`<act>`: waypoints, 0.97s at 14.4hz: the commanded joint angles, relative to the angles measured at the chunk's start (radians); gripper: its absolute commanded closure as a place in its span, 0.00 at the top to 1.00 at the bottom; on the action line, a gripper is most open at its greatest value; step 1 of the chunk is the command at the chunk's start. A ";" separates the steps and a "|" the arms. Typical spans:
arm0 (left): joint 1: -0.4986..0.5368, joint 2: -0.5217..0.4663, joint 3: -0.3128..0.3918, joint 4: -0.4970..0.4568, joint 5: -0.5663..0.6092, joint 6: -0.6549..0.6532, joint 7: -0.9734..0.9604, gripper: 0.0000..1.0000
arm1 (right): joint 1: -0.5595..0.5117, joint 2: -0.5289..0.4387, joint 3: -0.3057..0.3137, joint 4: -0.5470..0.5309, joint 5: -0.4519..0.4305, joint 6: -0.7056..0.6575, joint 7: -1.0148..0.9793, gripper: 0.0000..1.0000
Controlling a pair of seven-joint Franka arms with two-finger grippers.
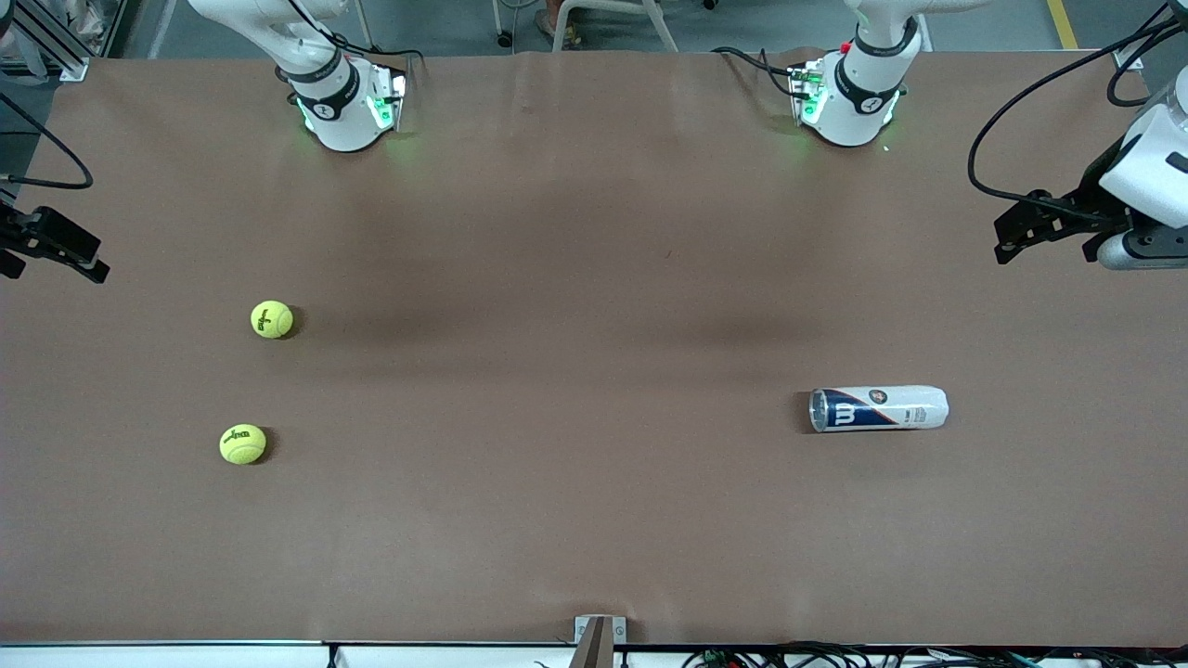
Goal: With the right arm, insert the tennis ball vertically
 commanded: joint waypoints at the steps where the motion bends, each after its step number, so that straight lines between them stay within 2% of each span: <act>1: 0.008 0.006 -0.003 0.013 0.012 -0.014 0.025 1.00 | 0.005 -0.015 -0.003 -0.028 -0.012 0.015 -0.002 1.00; 5: 0.009 0.058 0.005 0.016 0.015 -0.009 0.065 1.00 | 0.007 -0.017 -0.003 -0.028 -0.011 0.012 -0.002 1.00; 11: 0.023 0.286 0.007 -0.004 0.018 0.089 0.364 1.00 | 0.004 -0.012 -0.003 0.007 0.003 0.020 0.004 1.00; 14: -0.009 0.353 -0.004 -0.007 0.061 0.107 0.465 1.00 | 0.001 -0.012 -0.007 0.008 0.003 0.015 0.006 1.00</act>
